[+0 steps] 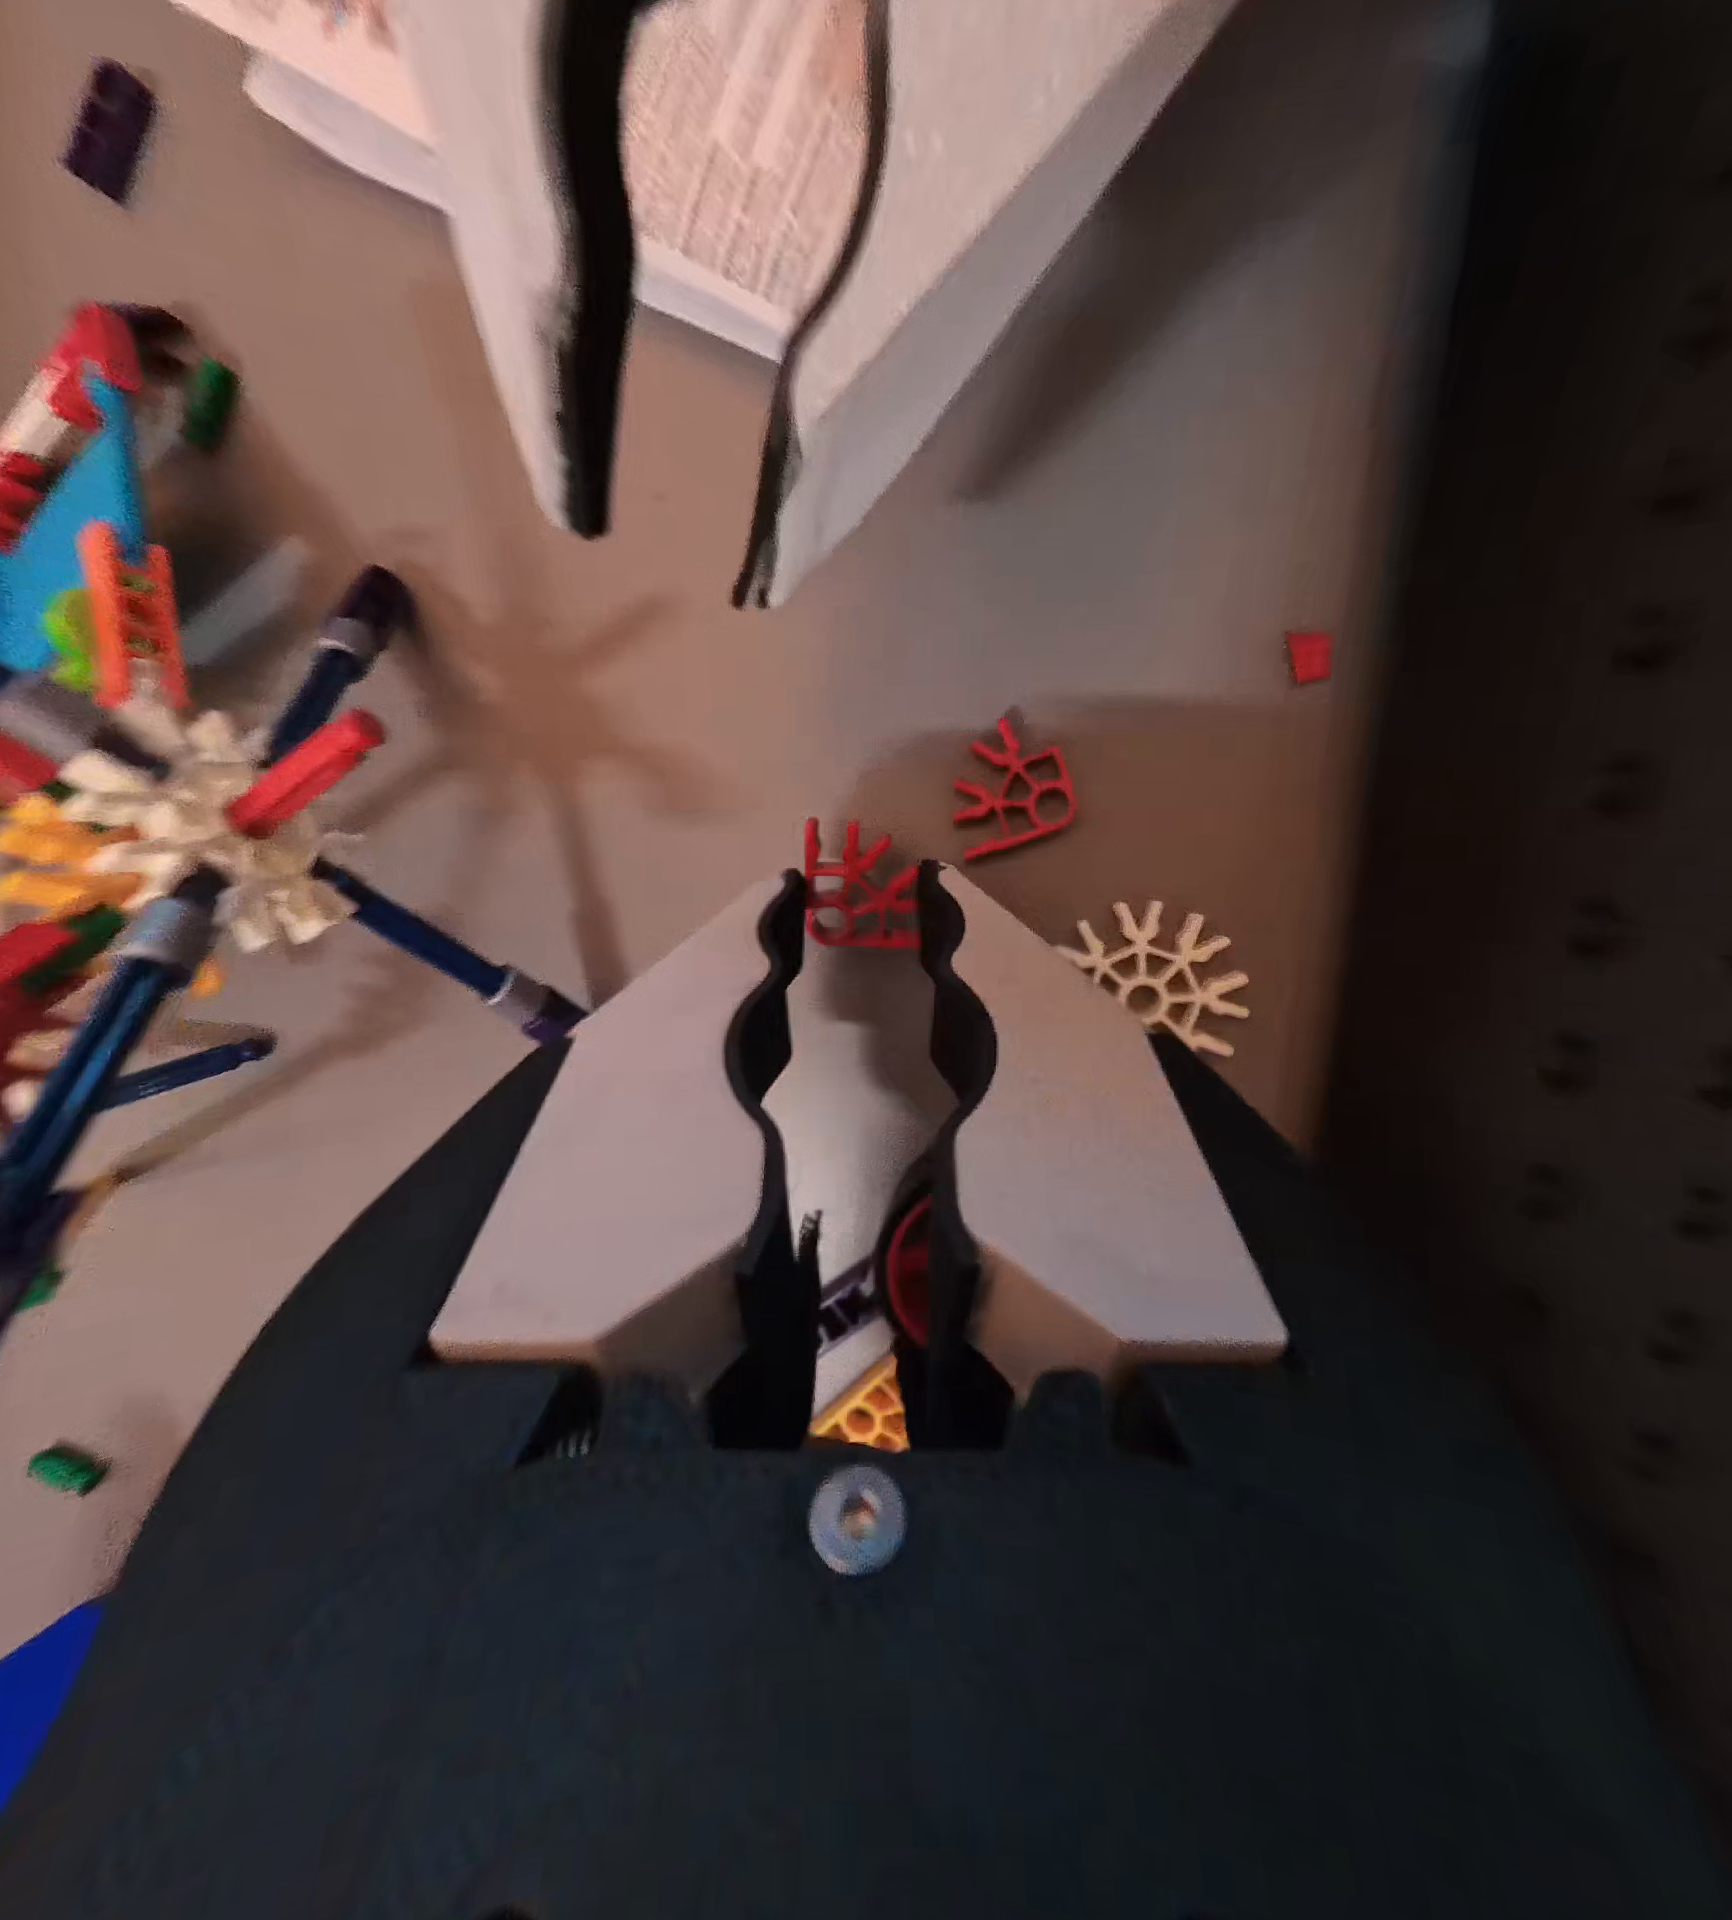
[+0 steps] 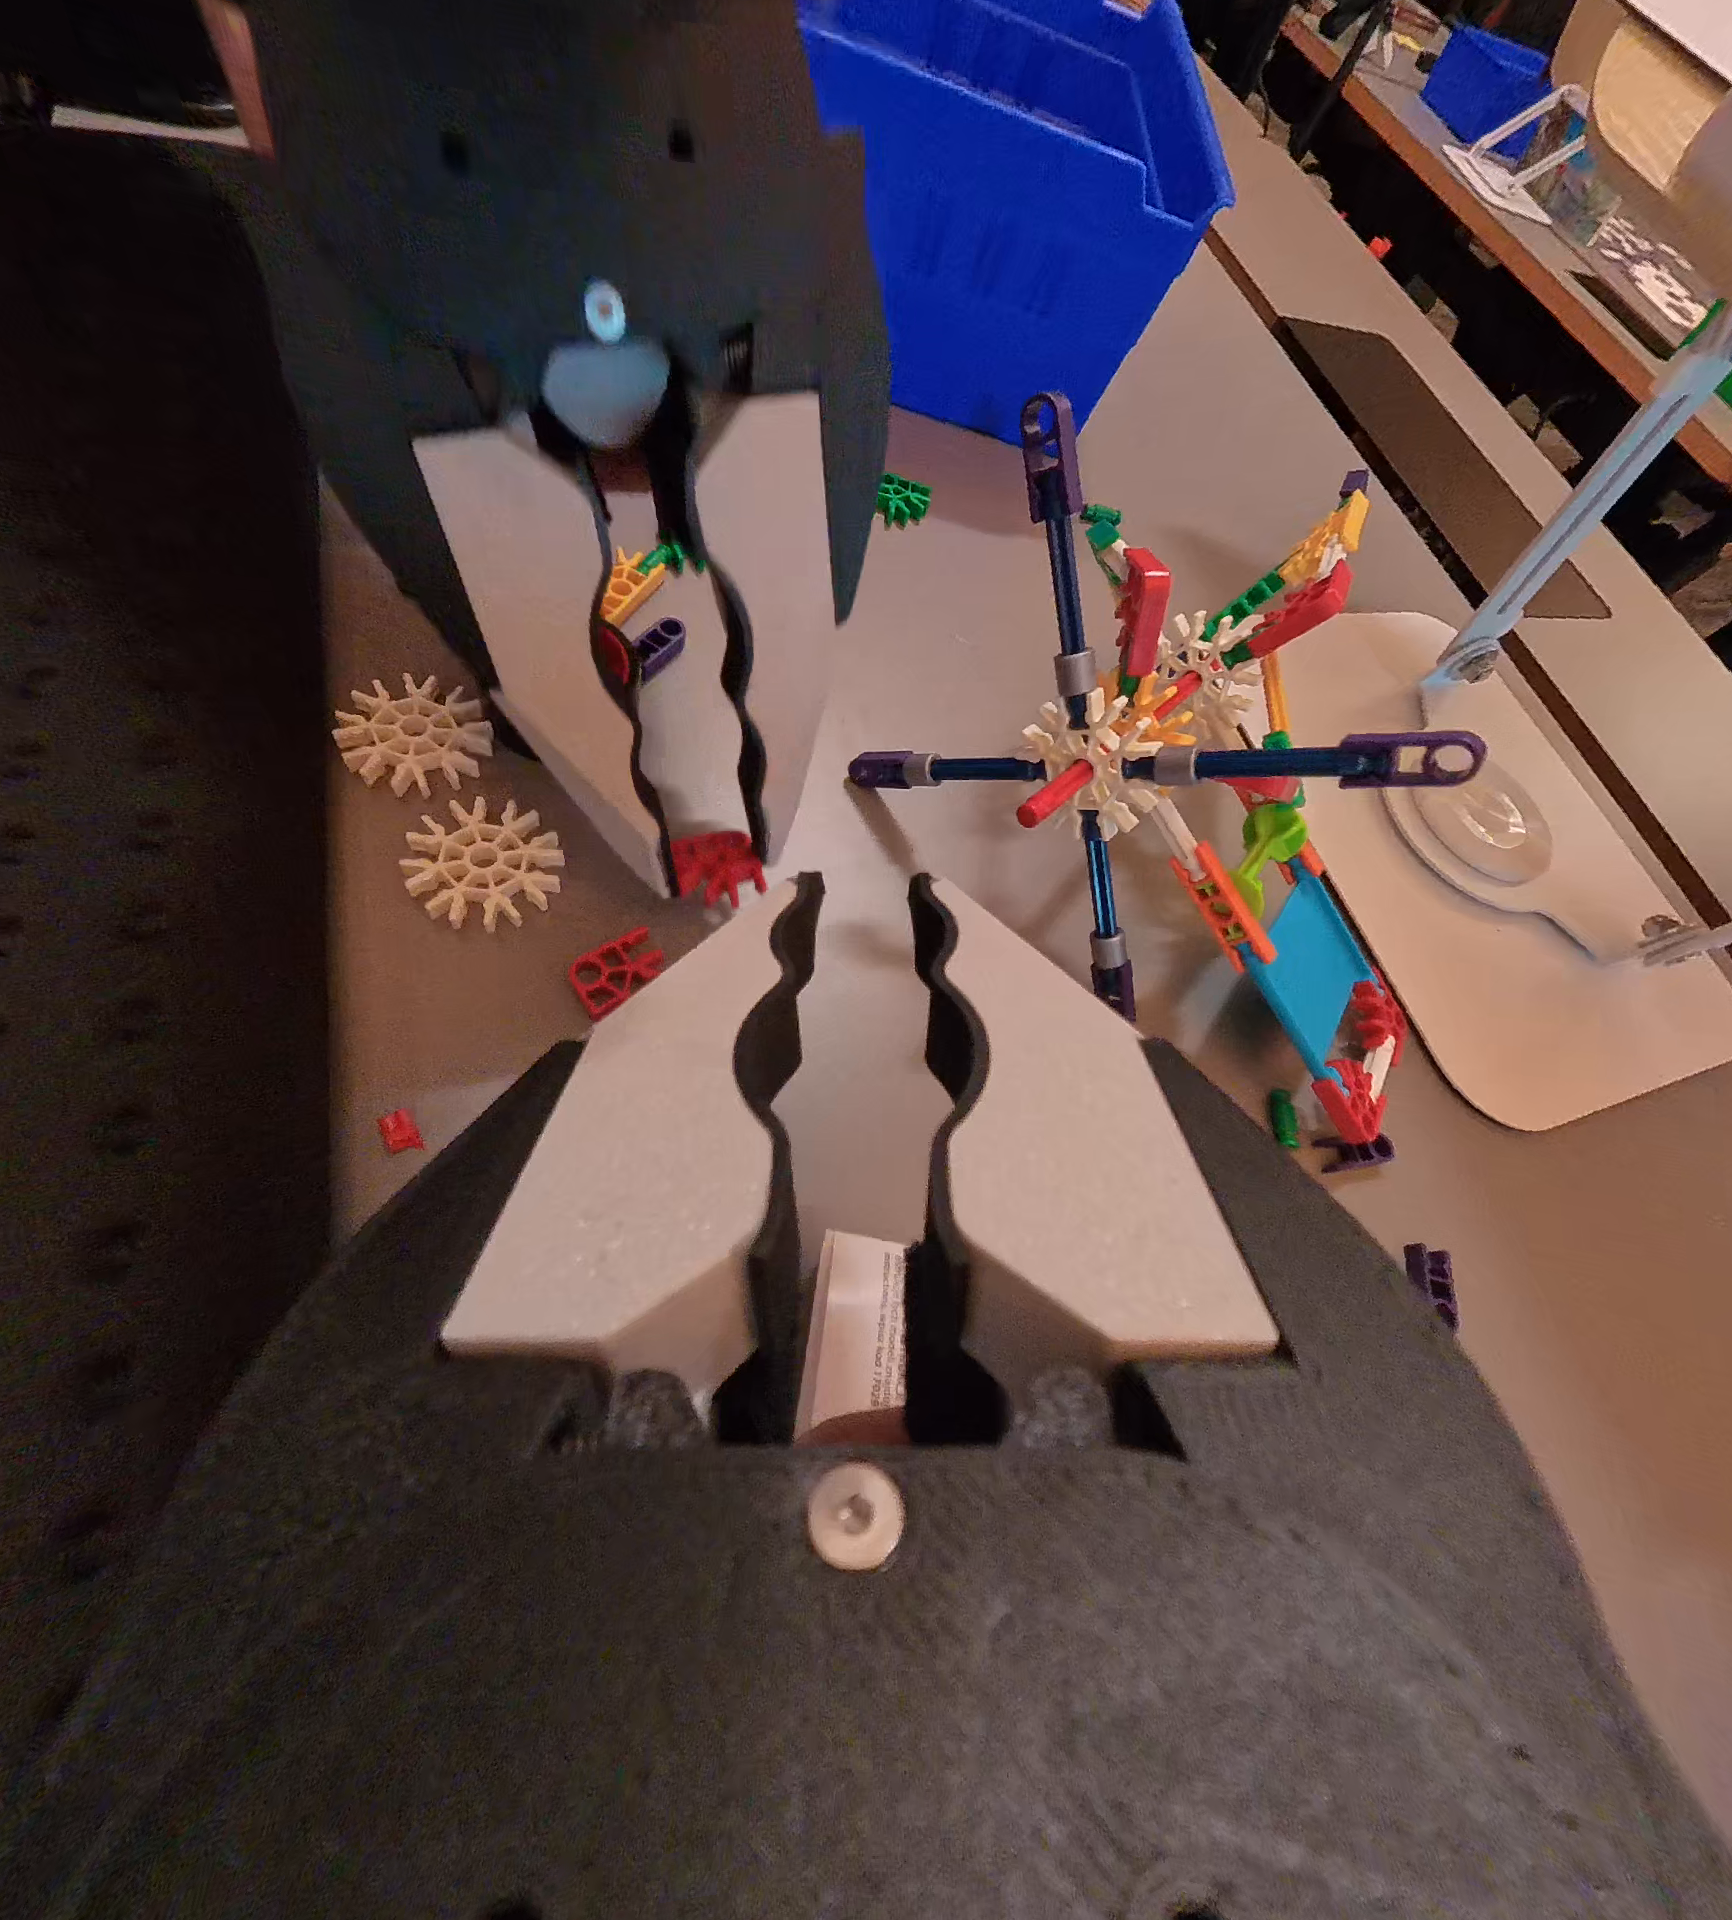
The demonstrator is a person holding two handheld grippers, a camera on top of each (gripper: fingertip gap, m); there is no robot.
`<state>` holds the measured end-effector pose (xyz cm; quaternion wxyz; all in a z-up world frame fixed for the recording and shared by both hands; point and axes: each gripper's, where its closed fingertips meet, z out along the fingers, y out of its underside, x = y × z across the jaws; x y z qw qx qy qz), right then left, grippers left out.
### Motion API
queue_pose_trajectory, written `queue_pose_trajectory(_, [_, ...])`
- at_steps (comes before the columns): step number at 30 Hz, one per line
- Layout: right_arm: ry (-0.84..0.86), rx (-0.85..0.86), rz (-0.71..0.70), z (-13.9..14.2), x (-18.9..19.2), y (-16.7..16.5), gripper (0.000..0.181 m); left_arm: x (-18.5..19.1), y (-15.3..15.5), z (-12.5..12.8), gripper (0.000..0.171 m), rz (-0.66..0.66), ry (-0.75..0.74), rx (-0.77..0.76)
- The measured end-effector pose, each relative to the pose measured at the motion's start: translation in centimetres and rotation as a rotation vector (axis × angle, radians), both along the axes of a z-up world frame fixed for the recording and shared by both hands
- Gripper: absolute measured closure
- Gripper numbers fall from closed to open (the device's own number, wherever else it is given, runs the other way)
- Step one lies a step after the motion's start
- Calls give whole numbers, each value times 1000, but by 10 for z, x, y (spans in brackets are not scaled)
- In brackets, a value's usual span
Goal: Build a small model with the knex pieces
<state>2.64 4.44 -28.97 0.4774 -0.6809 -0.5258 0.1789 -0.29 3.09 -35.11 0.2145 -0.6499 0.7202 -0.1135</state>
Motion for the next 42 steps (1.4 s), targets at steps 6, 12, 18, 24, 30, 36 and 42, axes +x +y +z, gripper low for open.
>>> queue_pose_trajectory(6, [-4,-4,10,-3,-1,-1,165,-11,3,22,130,64,-92,0])
queue_pose_trajectory(12, [18,-20,-8,-4,2,6,165,-121,55,129,132,218,-192,176])
queue_pose_trajectory(18, [-1,-32,-21,-13,3,11,165,-294,128,130,136,574,-10,240])
queue_pose_trajectory(24, [30,-33,-48,-13,9,19,165,-351,126,68,135,585,120,162])
queue_pose_trajectory(30, [67,-25,-90,-12,21,29,166,-329,101,33,129,431,127,11])
queue_pose_trajectory(36, [120,9,-131,-2,33,37,167,-297,103,26,129,296,176,-22])
queue_pose_trajectory(42, [123,1,-154,-5,37,42,167,-301,113,3,134,213,331,-166])
